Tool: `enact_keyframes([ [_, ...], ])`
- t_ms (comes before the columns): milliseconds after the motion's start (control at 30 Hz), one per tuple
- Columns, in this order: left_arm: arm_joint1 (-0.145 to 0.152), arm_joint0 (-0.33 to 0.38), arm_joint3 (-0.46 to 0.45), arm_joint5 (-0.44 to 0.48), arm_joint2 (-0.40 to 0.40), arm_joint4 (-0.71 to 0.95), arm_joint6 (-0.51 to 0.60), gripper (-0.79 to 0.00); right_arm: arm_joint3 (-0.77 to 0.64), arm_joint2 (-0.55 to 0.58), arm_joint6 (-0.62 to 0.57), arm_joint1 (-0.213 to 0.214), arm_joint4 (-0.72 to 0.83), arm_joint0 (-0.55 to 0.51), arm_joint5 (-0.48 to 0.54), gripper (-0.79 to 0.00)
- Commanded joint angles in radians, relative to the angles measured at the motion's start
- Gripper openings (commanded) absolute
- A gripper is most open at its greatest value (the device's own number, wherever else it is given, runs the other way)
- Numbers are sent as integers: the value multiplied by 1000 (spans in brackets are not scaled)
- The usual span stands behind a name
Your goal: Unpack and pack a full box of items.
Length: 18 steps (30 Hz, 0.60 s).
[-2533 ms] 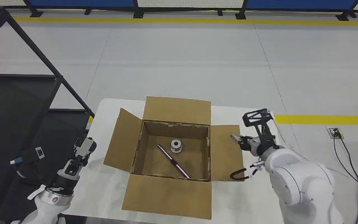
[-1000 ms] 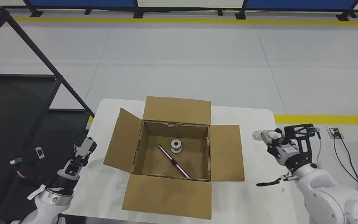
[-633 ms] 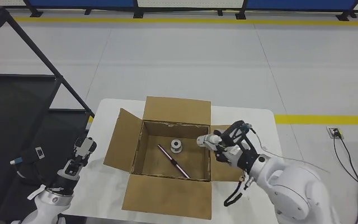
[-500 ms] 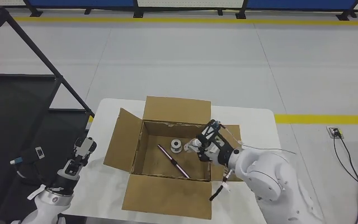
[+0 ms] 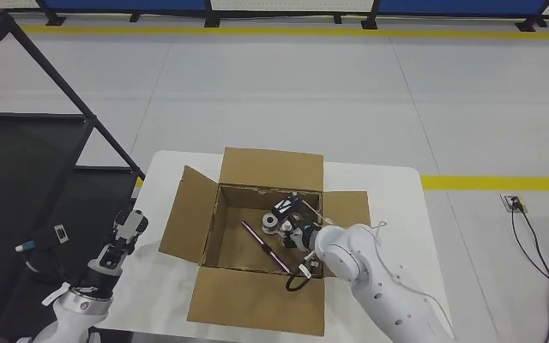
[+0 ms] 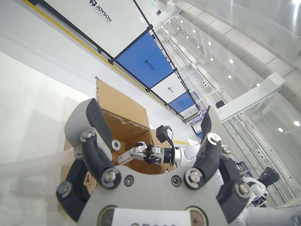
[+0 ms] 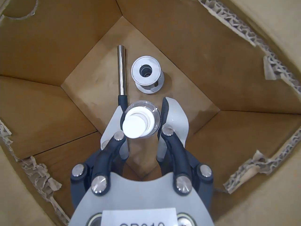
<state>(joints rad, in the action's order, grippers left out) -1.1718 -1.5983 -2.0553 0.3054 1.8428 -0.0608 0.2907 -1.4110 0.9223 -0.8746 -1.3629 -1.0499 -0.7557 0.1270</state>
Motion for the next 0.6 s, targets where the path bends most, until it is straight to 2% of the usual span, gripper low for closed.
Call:
enact_keyframes([
  [0, 0, 0, 0, 0, 0, 0, 0, 0, 10, -4, 1, -2, -6, 2, -7, -785],
  [133, 0, 0, 0, 0, 0, 0, 0, 0, 23, -9, 10, -6, -7, 2, -10, -785],
  [267, 0, 0, 0, 0, 0, 0, 0, 0, 28, -12, 10, -8, -15, 2, -11, -496],
  [367, 0, 0, 0, 0, 0, 0, 0, 0, 26, -11, 10, -9, -18, 1, -9, -406],
  [400, 0, 0, 0, 0, 0, 0, 0, 0, 24, -11, 8, -9, -20, 0, -8, -345],
  [433, 0, 0, 0, 0, 0, 0, 0, 0, 21, -10, 7, -9, -20, -2, -5, -240],
  [467, 0, 0, 0, 0, 0, 0, 0, 0, 19, -9, 4, -9, -20, -2, -1, -191],
  [567, 0, 0, 0, 0, 0, 0, 0, 0, 11, -5, 0, -8, -22, -6, 8, -132],
])
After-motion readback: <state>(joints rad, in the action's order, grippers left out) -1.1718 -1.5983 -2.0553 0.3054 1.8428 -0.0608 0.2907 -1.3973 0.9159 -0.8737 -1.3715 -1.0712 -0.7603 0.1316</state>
